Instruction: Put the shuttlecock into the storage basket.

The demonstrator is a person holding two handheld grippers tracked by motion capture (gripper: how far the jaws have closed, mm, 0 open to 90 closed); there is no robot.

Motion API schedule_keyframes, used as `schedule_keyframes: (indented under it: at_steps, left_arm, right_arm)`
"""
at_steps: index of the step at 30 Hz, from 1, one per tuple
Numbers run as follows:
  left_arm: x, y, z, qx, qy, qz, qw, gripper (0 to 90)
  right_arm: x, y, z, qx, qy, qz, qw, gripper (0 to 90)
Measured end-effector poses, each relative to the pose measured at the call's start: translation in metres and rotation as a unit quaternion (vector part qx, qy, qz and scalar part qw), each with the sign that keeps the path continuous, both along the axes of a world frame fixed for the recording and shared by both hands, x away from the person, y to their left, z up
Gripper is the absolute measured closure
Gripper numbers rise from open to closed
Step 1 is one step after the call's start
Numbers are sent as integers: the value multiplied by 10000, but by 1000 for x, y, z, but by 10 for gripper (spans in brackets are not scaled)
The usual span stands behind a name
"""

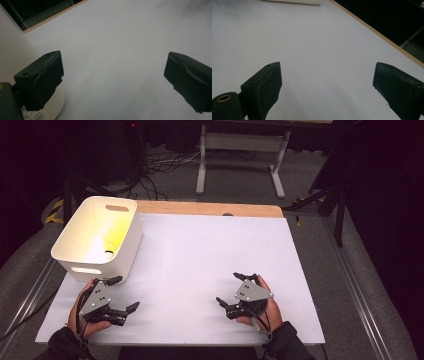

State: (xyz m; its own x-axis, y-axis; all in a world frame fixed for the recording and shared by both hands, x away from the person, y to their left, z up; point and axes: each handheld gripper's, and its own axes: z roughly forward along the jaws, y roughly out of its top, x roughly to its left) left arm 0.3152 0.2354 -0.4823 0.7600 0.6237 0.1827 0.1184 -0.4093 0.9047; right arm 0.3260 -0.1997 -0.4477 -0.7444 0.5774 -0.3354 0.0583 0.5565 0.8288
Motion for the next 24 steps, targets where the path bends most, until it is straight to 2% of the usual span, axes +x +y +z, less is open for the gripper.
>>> schedule_keyframes:
  at_steps: [2, 7, 12, 18, 19, 24]
  left_arm:
    - [0, 0, 0, 40, -16, -21, 10000, 32]
    - [-1, 1, 1, -52, 3, -27, 10000, 30]
    - [-2, 0, 1, -30, -14, -59, 10000, 30]
    - [-1, 1, 2, -18, -7, -43, 10000, 30]
    - [-2, 1, 2, -74, 7, -47, 10000, 30]
    - [-2, 1, 2, -36, 12, -37, 10000, 30]
  right_arm:
    - [1, 0, 0, 10, 12, -4, 10000, 93]
    - [1, 3, -1, -33, 10, -15, 10000, 93]
    - [-1, 4, 0, -51, -26, -15, 10000, 93]
    - [-1, 2, 1, 3, -27, -44, 10000, 92]
    - [-1, 2, 1, 2, -27, -41, 10000, 92]
    - [-1, 2, 1, -1, -39, -60, 10000, 92]
